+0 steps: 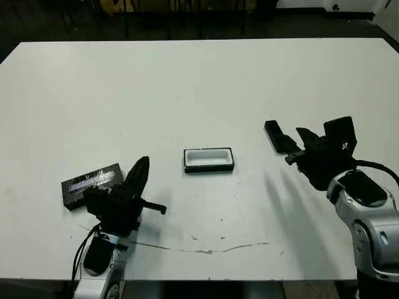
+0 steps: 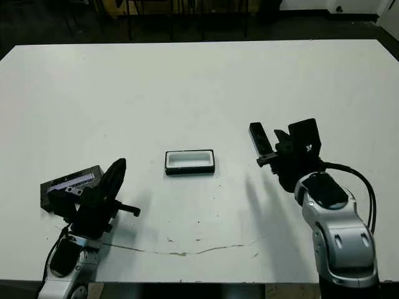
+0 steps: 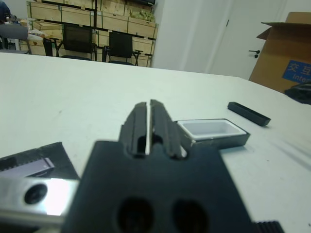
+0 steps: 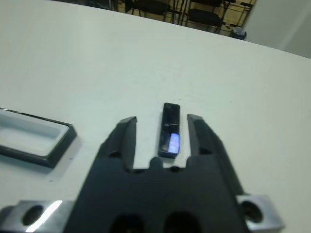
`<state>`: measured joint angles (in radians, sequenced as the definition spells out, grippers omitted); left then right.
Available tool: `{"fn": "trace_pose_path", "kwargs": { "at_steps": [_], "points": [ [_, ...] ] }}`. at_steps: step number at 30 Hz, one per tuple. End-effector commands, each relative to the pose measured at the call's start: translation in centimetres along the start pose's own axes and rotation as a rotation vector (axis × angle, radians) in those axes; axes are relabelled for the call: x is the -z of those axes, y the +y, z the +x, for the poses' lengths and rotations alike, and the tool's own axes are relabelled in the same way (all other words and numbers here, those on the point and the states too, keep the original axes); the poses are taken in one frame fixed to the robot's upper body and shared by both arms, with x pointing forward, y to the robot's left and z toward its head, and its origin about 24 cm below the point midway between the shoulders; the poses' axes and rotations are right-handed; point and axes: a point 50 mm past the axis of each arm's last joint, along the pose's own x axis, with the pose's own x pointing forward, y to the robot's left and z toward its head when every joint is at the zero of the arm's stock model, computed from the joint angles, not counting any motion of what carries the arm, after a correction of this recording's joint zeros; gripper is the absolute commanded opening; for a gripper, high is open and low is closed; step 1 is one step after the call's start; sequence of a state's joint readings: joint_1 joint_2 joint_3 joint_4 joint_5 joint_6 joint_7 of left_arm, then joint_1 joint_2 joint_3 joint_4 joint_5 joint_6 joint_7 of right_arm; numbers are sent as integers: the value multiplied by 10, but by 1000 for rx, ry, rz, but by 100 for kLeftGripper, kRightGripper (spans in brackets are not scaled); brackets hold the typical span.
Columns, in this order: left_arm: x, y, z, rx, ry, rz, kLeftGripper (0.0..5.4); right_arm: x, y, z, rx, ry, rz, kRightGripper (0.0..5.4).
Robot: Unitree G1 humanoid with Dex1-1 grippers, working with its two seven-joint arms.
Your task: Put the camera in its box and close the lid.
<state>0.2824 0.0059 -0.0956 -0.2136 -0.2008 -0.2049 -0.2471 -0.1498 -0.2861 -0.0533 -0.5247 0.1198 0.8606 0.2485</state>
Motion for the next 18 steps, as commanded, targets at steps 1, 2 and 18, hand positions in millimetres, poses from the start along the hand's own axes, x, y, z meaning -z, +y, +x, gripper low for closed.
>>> {"fn": "trace_pose_path", "kwargs": {
  "at_steps": [1,2,18],
  "points": [
    [5,3,-8,-15,49,10,0,6,-4,6,22,36,-13,269],
    [5,3,-8,-13,48,7,0,6,-4,7,22,39,-9,287],
    [6,4,-8,-4,46,13,0,27,-6,27,15,128,-18,538]
  ]
}}
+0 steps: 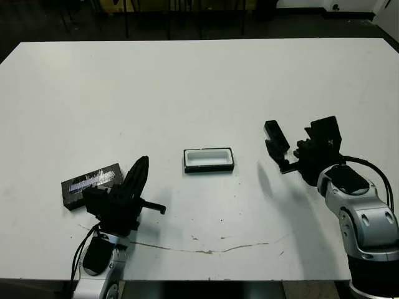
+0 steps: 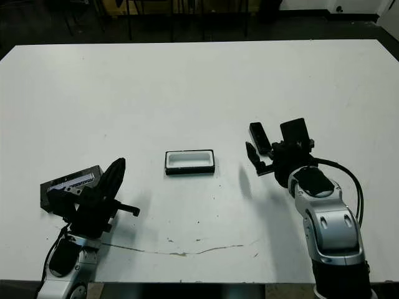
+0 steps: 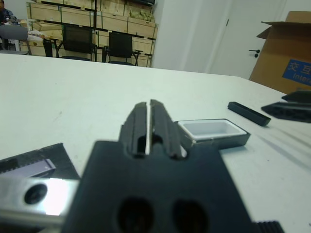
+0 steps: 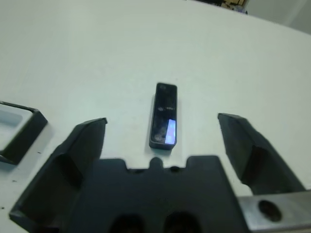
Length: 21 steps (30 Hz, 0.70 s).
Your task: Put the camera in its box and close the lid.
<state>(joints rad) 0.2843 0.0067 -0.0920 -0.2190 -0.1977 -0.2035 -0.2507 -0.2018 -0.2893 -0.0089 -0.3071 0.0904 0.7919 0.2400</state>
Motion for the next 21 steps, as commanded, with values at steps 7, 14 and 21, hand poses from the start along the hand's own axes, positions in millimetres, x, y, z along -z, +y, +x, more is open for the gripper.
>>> {"fn": "trace_pose_path", "kwargs": {
  "at_steps": [7,14,21],
  "points": [
    [7,3,-9,-8,57,9,0,14,-3,12,26,69,12,538],
    [8,4,-10,-2,66,4,0,22,-7,21,38,102,62,538],
    [9,5,-11,0,59,9,0,26,-13,33,-10,136,317,538]
  ]
}}
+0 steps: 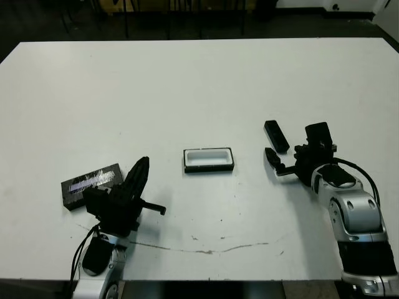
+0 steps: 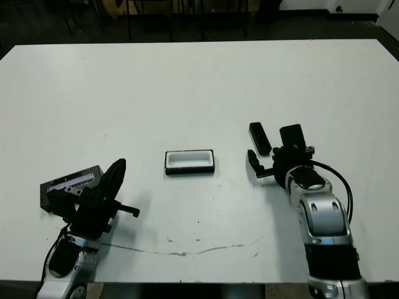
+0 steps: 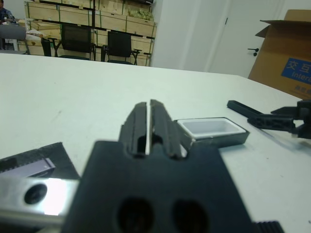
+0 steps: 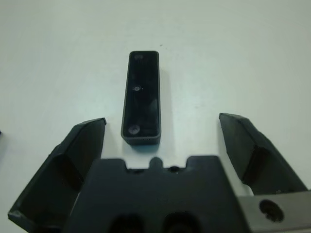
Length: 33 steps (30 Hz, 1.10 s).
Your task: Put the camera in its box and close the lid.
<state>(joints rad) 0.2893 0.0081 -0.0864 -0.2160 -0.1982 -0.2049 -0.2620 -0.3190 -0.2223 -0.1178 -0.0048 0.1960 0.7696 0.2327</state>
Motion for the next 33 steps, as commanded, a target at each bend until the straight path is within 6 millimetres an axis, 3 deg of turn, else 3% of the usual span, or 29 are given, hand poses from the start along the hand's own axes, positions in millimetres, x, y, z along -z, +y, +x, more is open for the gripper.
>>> {"fn": "trace_pose_path", "kwargs": {
  "at_steps": [1,9,12,19,33],
  "points": [
    [9,4,-9,-3,56,6,0,5,-2,5,-2,44,59,538],
    [10,3,-10,0,62,7,0,4,-4,12,-11,59,12,538],
    [10,2,-11,-5,66,5,0,4,-5,15,-18,63,-9,506],
    [10,3,-11,-5,64,2,0,6,-6,15,5,73,-132,382],
    [10,2,-11,-1,64,-6,0,11,-10,12,71,161,-137,130]
  ]
}}
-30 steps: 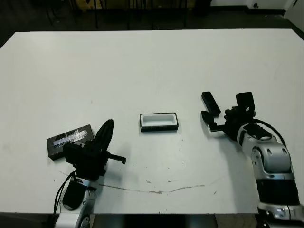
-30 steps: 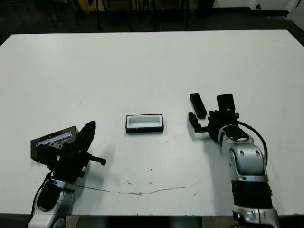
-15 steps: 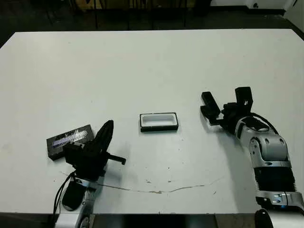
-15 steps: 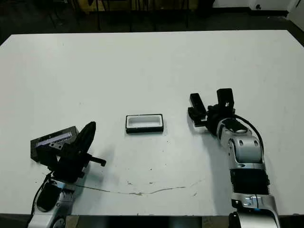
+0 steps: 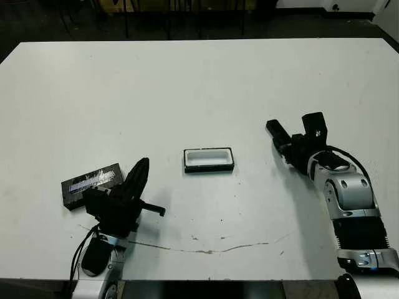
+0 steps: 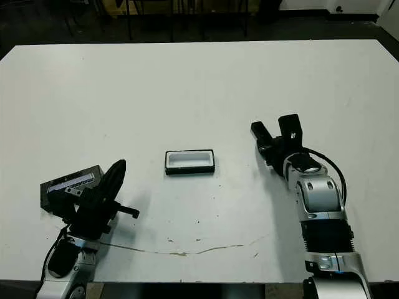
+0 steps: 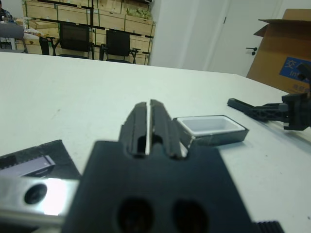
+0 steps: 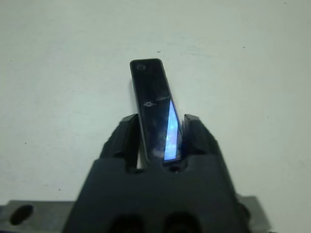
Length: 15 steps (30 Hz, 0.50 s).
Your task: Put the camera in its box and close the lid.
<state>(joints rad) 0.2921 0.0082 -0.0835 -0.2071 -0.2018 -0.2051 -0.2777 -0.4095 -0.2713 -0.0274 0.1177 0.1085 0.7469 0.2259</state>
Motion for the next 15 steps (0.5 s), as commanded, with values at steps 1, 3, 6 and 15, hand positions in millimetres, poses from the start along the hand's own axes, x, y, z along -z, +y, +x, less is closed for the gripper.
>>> {"fn": "trace_pose_path", "kwargs": {
  "at_steps": [1,3,6,15],
  "points": [
    [8,2,-10,-7,51,-2,0,20,-4,-1,13,116,-2,110],
    [9,2,-10,-5,46,4,0,20,-4,-1,3,126,-7,83],
    [9,1,-10,-12,53,4,0,20,-4,-2,-12,139,-3,70],
    [8,2,-10,-8,50,15,0,15,-8,-5,-54,97,-2,70]
  ]
}}
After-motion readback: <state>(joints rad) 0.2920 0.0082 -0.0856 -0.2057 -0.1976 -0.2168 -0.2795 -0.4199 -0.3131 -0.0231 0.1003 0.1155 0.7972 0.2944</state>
